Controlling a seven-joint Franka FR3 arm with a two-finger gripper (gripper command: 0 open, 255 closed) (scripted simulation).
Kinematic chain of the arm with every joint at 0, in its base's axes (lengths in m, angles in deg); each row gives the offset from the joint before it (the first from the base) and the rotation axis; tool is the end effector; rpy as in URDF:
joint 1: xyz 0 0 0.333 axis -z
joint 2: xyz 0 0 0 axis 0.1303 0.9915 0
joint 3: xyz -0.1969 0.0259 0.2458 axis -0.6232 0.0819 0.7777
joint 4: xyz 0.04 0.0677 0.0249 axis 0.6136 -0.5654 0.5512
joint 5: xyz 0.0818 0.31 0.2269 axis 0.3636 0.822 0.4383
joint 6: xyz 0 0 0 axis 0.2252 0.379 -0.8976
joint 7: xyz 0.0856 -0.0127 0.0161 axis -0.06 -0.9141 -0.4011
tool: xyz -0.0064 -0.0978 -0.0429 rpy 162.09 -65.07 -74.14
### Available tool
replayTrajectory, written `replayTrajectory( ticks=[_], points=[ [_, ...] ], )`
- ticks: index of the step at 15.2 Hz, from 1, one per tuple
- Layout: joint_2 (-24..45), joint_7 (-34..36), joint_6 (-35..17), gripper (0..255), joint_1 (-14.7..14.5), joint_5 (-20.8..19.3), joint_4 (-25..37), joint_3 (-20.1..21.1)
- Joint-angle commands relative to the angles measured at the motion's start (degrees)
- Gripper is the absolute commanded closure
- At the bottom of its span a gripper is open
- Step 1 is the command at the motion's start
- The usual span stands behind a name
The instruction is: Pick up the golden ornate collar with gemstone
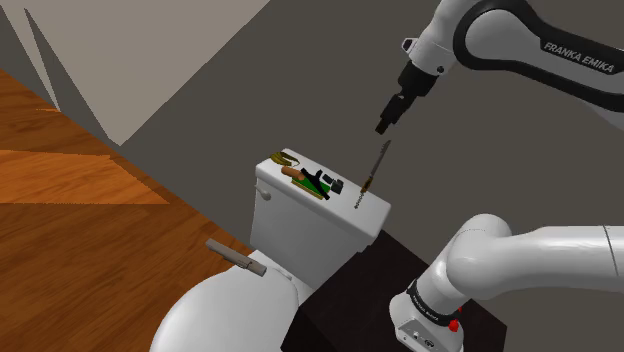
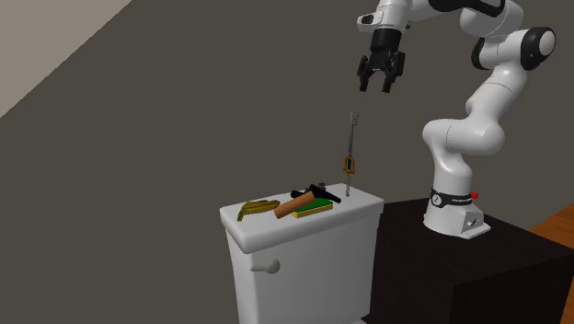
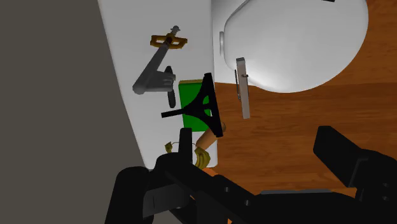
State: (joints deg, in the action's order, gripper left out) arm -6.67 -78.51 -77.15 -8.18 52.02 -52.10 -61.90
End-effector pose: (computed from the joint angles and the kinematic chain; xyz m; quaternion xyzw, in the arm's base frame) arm 0.3138 -0.0063 0.6311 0.9936 0.0733 0.0810 0.0294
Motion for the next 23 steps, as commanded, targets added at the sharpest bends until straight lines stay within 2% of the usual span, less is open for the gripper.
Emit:
replayTrajectory(
  ticks=[1, 12, 23],
  points=[
    [0.0, 0.0, 0.0, 0, 0.0, 0.0, 0.0, 0.0],
    [20.4, 4.0, -16.4, 0, 0.5, 0.0, 1.9, 1.3],
    [44.1, 7.8, -27.0, 0, 0.9, -0.9, 12.9, 2.0]
  ],
)
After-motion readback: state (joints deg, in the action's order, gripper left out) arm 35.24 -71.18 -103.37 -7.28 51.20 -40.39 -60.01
